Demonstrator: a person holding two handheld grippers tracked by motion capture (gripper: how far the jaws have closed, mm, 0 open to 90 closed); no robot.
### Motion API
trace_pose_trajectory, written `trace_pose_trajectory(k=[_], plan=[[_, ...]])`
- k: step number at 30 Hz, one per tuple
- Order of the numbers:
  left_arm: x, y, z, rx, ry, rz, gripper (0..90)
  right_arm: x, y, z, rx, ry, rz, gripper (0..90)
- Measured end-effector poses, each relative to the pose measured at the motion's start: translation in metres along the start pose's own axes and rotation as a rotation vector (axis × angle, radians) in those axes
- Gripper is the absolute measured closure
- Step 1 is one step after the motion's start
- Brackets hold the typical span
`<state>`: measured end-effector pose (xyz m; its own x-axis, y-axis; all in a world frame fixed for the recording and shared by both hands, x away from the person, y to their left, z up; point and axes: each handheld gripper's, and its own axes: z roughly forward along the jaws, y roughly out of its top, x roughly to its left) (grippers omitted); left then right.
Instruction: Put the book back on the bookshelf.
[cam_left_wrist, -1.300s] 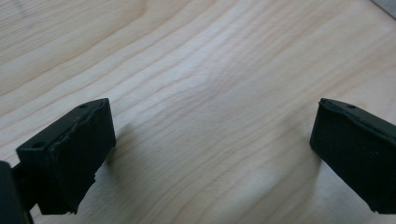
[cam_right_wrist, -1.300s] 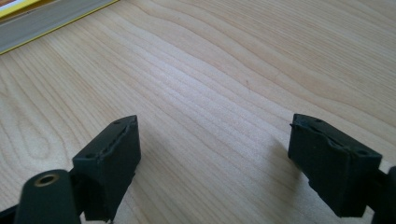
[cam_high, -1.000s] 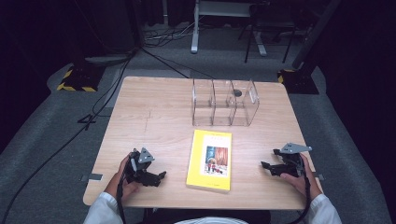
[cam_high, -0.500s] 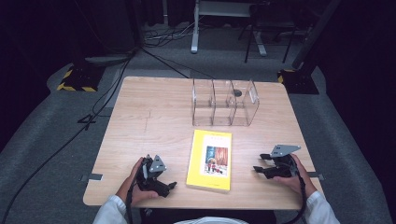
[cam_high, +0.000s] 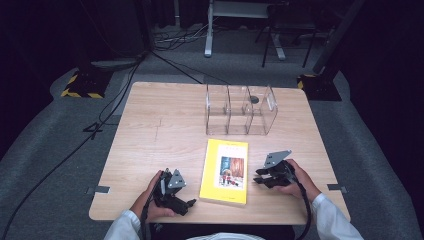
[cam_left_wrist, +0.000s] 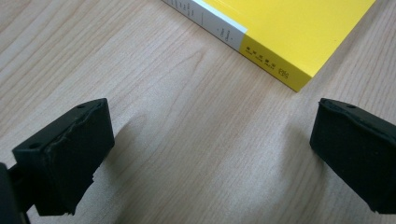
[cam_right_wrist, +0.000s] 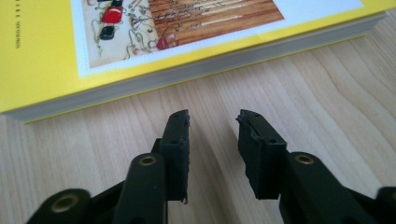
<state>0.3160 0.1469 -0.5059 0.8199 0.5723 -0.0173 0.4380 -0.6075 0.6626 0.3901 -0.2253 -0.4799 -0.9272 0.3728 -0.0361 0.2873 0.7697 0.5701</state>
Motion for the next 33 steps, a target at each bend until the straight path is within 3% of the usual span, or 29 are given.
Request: trace_pose_trajectory(k=[3,7,16,22,24,29,33], plan=[[0.0,0.0,0.0,0.002,-0.005,0.006,0.3,0.0,0.009,0.003,0.037,0.008,-0.015,71.7],[-0.002,0.002,0.002,-0.001,-0.007,0.01,0.4,-0.002,0.026,0.01,0.105,0.053,-0.05,78.3],[-0.006,0.005,0.004,0.002,-0.007,0.01,0.4,-0.001,0.04,0.016,0.168,0.07,-0.095,87.8],[-0.008,0.006,0.005,0.001,-0.008,0.006,0.5,-0.001,0.038,0.015,0.151,0.071,-0.091,89.4],[-0.01,0.006,0.005,0.001,-0.004,0.006,0.5,-0.002,0.034,0.015,0.115,0.079,-0.081,89.9],[-0.01,0.007,0.006,-0.001,-0.006,0.009,0.5,-0.002,0.032,0.015,0.089,0.098,-0.056,89.9],[-0.012,0.006,0.005,-0.006,-0.006,0.012,2.5,0.001,0.035,0.017,0.095,0.088,-0.073,90.0]])
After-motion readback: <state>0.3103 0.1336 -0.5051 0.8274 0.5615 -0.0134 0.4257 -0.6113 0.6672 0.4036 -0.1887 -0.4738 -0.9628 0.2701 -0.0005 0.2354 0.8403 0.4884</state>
